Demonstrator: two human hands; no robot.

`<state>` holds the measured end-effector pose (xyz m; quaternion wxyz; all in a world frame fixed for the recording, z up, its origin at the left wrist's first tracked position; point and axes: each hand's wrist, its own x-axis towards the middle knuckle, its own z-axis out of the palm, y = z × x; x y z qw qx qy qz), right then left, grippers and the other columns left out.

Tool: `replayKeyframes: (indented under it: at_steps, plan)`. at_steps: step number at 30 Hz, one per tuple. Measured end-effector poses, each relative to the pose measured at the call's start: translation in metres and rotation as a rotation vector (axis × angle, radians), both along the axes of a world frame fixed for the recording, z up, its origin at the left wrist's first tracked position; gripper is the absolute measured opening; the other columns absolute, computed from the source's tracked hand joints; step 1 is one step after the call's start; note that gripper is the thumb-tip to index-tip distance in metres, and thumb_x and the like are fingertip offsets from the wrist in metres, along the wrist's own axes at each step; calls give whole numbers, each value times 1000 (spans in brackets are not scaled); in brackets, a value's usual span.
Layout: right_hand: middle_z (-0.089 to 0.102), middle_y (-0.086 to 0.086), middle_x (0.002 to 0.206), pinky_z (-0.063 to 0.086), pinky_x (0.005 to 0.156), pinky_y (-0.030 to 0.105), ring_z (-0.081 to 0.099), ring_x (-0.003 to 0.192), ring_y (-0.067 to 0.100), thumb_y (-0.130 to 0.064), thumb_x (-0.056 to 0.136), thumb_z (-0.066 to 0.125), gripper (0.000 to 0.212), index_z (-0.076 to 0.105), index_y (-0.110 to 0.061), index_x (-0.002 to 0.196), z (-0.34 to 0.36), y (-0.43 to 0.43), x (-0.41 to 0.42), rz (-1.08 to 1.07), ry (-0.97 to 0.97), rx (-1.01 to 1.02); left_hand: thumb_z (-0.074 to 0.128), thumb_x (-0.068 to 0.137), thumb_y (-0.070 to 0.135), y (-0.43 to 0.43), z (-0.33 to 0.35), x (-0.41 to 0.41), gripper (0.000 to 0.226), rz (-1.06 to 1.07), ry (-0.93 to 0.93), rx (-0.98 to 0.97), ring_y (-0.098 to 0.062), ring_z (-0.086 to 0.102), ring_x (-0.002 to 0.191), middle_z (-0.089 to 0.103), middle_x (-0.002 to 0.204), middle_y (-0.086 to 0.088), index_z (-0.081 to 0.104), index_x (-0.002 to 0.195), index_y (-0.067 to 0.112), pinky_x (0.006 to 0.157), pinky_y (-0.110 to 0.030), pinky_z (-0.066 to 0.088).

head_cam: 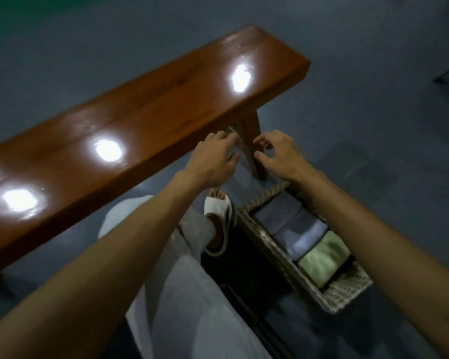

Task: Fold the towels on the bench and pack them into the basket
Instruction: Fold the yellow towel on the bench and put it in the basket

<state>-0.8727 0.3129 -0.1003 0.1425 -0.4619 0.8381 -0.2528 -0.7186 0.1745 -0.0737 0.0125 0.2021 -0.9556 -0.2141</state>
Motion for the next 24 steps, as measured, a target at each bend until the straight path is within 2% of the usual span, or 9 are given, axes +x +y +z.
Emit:
replayKeyframes:
  at_steps: [4, 7, 9, 12, 15, 18, 20, 24]
  plan:
    - [61, 3, 105, 55, 87, 40, 62, 96, 20, -29, 90, 71, 24, 67, -19, 110, 46, -47, 28, 42, 63, -56, 49, 104, 37, -38, 40, 42, 34, 107, 46, -69, -25, 50, 119, 53, 131, -3, 52, 137, 26, 96, -43, 44]
    - [61, 0, 101, 56, 85, 39, 62, 92, 18, -31, 88, 70, 22, 66, -20, 108, 69, -90, 58, 109, 96, -95, 51, 103, 39, -68, 54, 88, 41, 188, 33, -98, -30, 49, 125, 52, 137, -7, 49, 141, 24, 102, -49, 44]
    - [60, -1, 101, 57, 86, 39, 62, 91, 17, -34, 88, 70, 26, 66, -22, 110, 78, -121, 83, 181, 108, -98, 53, 103, 40, -87, 59, 125, 45, 253, 32, -104, -31, 48, 129, 51, 142, -8, 48, 144, 23, 105, -53, 44]
    - [61, 3, 111, 54, 92, 39, 62, 101, 21, -37, 88, 71, 35, 65, -21, 119, 87, -166, 131, 291, 110, -64, 55, 102, 43, -118, 61, 187, 47, 386, 77, -90, -29, 49, 130, 52, 143, -7, 50, 144, 23, 106, -51, 45]
    - [58, 4, 122, 53, 94, 40, 60, 109, 21, -40, 91, 69, 40, 61, -24, 126, 91, -205, 189, 419, 106, -36, 57, 100, 45, -143, 59, 254, 47, 527, 147, -56, -26, 54, 123, 54, 140, -6, 54, 141, 22, 103, -47, 48]
    - [55, 4, 128, 52, 97, 39, 57, 113, 21, -37, 93, 68, 43, 58, -21, 133, 88, -237, 252, 525, 104, -36, 59, 100, 37, -160, 54, 322, 41, 673, 246, -24, -23, 56, 120, 56, 136, -8, 58, 136, 17, 101, -37, 45]
    - [55, 5, 130, 52, 98, 40, 56, 115, 21, -34, 94, 68, 45, 56, -19, 135, 84, -253, 292, 574, 81, -40, 54, 101, 37, -165, 48, 366, 38, 780, 297, -7, -20, 58, 116, 59, 130, -6, 59, 133, 17, 98, -34, 45]
    - [56, 2, 122, 56, 91, 43, 61, 98, 14, -33, 93, 69, 37, 58, -20, 125, 72, -279, 369, 675, 23, -59, 46, 102, 34, -161, 34, 445, 35, 982, 388, -38, -20, 56, 112, 61, 123, -6, 61, 126, 14, 95, -37, 46]
